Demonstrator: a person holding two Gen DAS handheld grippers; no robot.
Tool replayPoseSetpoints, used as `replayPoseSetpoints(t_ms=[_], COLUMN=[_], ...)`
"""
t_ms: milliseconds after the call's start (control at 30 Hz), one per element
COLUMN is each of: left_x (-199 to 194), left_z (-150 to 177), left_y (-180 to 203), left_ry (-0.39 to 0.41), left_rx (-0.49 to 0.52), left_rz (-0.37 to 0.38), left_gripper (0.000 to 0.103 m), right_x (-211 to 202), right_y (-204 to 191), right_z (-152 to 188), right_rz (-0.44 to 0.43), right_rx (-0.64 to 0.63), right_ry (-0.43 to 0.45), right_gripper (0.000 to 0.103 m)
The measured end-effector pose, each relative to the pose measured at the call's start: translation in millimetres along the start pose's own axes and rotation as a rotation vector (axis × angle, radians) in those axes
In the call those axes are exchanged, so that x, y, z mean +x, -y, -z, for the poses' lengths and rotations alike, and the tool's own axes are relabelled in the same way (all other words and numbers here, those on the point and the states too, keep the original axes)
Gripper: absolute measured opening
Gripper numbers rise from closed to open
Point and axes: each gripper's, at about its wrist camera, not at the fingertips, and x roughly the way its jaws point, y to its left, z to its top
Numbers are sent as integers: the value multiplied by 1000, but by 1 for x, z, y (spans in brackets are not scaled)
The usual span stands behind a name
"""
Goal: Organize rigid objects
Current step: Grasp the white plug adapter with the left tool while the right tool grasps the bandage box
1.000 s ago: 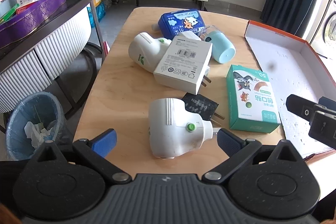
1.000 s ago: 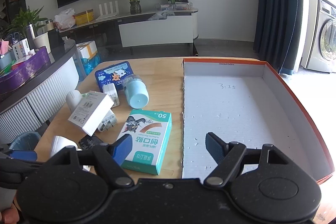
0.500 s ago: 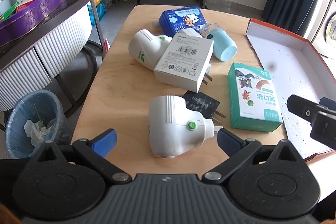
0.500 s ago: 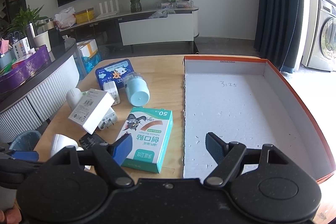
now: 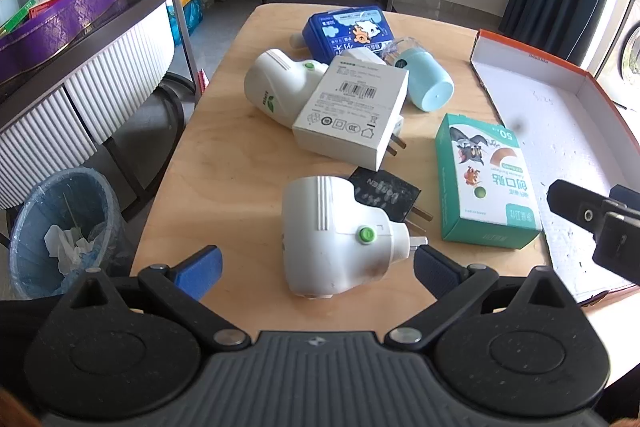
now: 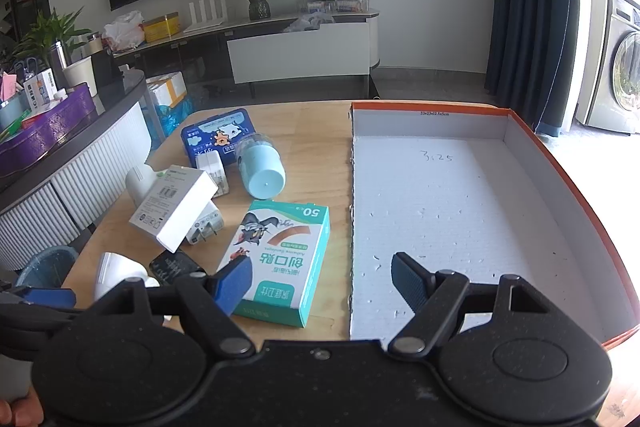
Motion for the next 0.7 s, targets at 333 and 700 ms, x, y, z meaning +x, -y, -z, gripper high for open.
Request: replayPoseSetpoints(t_ms=[333,700], left_x=[2,7], left_z=[0,1], left_y=[0,-1], left_ry=[-6,-14], left_rx=[0,-7], left_rz=[-3,-4], left_gripper=[103,103], right_x=[1,3], right_y=[1,2], right_z=[0,0], right_rz=[8,6], right_rx=[-8,-5], right_ry=[-38,-39], right_gripper=[90,90])
